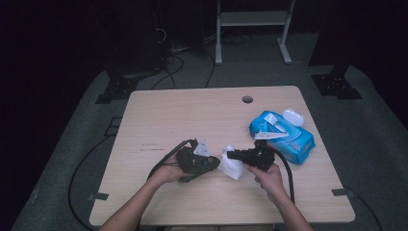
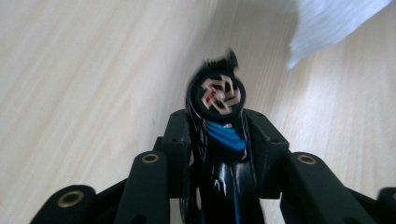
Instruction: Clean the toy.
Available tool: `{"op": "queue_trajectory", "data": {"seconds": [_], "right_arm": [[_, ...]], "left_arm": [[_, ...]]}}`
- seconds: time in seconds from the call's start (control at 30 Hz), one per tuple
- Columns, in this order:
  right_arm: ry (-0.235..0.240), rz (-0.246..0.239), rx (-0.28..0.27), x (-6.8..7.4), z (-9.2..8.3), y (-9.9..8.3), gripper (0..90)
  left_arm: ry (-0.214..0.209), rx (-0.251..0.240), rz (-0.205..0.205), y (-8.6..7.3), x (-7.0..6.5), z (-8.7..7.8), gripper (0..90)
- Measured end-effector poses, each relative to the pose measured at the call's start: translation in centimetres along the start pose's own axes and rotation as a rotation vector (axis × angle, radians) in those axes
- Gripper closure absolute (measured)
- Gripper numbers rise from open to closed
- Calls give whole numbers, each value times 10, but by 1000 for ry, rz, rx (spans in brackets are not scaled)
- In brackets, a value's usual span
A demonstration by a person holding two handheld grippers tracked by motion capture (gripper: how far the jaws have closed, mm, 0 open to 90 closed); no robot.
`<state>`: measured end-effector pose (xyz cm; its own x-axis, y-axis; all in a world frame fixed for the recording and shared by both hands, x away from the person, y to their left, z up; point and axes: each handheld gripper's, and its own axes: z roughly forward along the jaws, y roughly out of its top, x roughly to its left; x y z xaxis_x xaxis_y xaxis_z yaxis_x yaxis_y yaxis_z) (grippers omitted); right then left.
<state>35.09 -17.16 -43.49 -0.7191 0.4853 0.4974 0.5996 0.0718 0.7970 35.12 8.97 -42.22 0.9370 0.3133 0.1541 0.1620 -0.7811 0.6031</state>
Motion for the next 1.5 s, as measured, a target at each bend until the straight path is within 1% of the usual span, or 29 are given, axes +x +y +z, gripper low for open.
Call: {"op": "queue_trajectory", "data": {"seconds": [0.03,0.1,0.17,0.27,0.33,0.37,0.4,0.43,0.47,0.5,0.53,0.57,0.6,0.7,0.73,0.77,0.87,0.9,1.0,1.03,1.07,1.13,1.17,1.2,1.23,1.27,1.4,1.47,1.5], "right_arm": [[24,2,-14,4,0,5,839],[37,-13,-23,10,1,10,840],[37,-44,-29,17,2,16,839],[23,-59,-21,20,4,19,840],[11,-59,-7,18,5,18,839],[-1,-59,10,16,7,15,839],[-1,-56,8,15,7,13,839],[-1,-51,5,13,7,12,839],[-1,-51,5,13,7,12,839],[-3,-42,10,11,7,9,839],[-3,-42,10,11,7,9,839],[-5,-36,13,9,9,7,839],[-5,-36,13,9,9,7,839],[-7,-30,18,6,11,4,837],[-9,-28,21,6,11,3,838],[-10,-24,21,5,11,2,837],[-10,-20,19,4,11,2,835],[-10,-18,18,3,11,2,835],[-7,-19,8,3,9,3,835],[-2,-15,5,3,8,3,835],[-2,-15,5,3,8,3,835],[12,-9,1,4,7,4,835],[35,-15,-7,8,6,6,835],[35,-15,-7,8,6,6,835],[61,-16,-9,15,6,8,835],[73,-24,-5,19,6,10,836],[88,-101,20,40,11,20,836],[82,-117,19,42,10,22,836],[61,-128,11,44,5,24,836]], "left_arm": [[5,-26,8,1,-2,-3,651],[1,-38,18,2,-4,-5,652],[7,-23,34,3,-5,-3,652],[19,8,50,3,-6,-2,651],[-6,1,18,1,-3,-1,649],[-13,14,-14,-1,1,-1,636],[-13,14,-14,-1,1,-1,604],[-24,49,-28,-3,3,0,566],[-24,49,-28,-3,3,0,540],[-33,95,-32,-5,5,4,514],[-33,95,-32,-5,5,4,492],[-39,135,-45,-7,5,9,465],[-39,135,-45,-7,5,9,457],[-44,196,-34,-5,3,18,459],[-44,196,-34,-5,3,18,484],[-21,224,-1,-3,1,20,523],[-38,238,6,0,1,19,567],[-30,234,40,2,-1,18,567],[-24,194,55,1,-4,17,568],[-14,129,41,-2,-5,14,568],[-14,129,41,-2,-5,14,568],[-7,65,42,-4,-5,9,568],[0,36,35,-4,-6,7,568],[11,13,42,-4,-7,5,568],[20,-8,52,-4,-8,3,568],[62,-41,75,-2,-13,0,568],[119,-129,113,-1,-24,-7,568],[133,-145,120,-2,-26,-9,568],[139,-176,117,-5,-28,-14,568]]}}
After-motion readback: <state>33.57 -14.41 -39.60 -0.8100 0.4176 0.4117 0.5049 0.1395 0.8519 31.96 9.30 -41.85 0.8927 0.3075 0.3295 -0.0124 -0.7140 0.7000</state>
